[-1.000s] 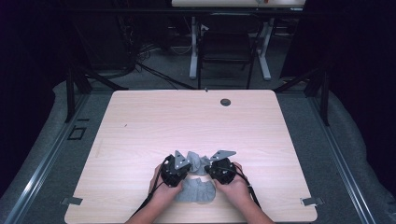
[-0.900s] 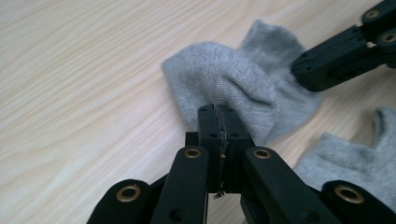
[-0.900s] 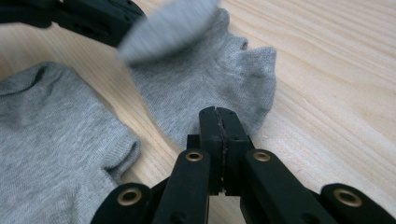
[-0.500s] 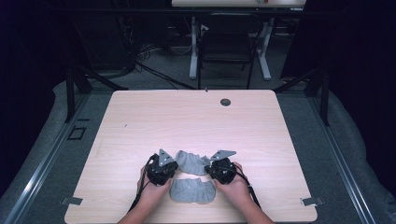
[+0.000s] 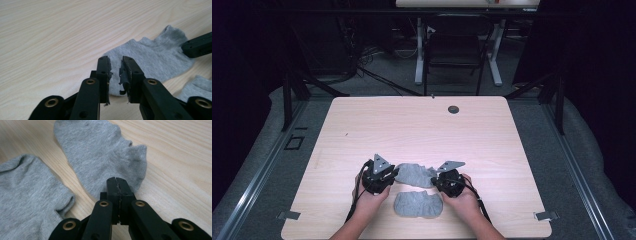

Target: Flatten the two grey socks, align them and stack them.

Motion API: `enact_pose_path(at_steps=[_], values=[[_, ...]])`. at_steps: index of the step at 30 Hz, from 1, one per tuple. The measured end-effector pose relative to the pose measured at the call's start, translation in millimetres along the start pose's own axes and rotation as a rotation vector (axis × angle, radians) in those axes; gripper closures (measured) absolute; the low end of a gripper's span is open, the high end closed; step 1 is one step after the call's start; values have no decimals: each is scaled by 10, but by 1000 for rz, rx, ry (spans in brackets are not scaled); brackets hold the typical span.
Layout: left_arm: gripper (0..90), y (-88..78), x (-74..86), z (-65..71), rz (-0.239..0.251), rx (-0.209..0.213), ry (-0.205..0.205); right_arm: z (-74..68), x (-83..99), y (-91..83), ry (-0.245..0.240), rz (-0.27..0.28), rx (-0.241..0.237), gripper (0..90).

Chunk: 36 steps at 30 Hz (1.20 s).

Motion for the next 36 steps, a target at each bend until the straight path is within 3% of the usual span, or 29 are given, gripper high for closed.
enact_pose_path(at_steps=[7, 10, 13, 15, 16, 18, 24, 27, 32, 36], values=[[686, 227, 57, -64, -52, -22, 8, 1, 1, -1, -2, 0, -2, 900], [674, 288, 64, -89, -55, 1, -5, -1, 0, -3, -1, -2, -2, 900], [707, 337, 83, -103, -72, 4, -10, 5, 5, -10, -10, -8, 0, 900], [797, 351, 104, -108, -89, 2, -4, 6, 7, -15, -14, -8, 5, 900], [854, 351, 110, -108, -94, -2, 3, 10, 10, -19, -19, -11, 9, 900], [875, 335, 113, -96, -96, -10, 12, 13, 12, -22, -17, -10, 11, 900], [880, 257, 157, -62, -94, -12, 8, 39, 23, -38, -14, -10, 17, 900], [879, 236, 200, -51, -93, 3, -9, 55, 33, -55, -9, -17, 19, 900], [877, 181, 218, -9, -90, 17, 5, 67, 34, -59, 7, -15, 12, 900], [874, 156, 222, 18, -77, 34, -6, 72, 29, -57, 16, -14, 10, 900]])
Point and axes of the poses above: each handheld gripper's, and its own axes: y roughly forward along the jaws, x roughly out of its underside, z roughly to its right, the point moved 7 cm from there along y, roughly forward along the jaws, and after that the axes turned 4 degrees about y, right-handed, at the moved point
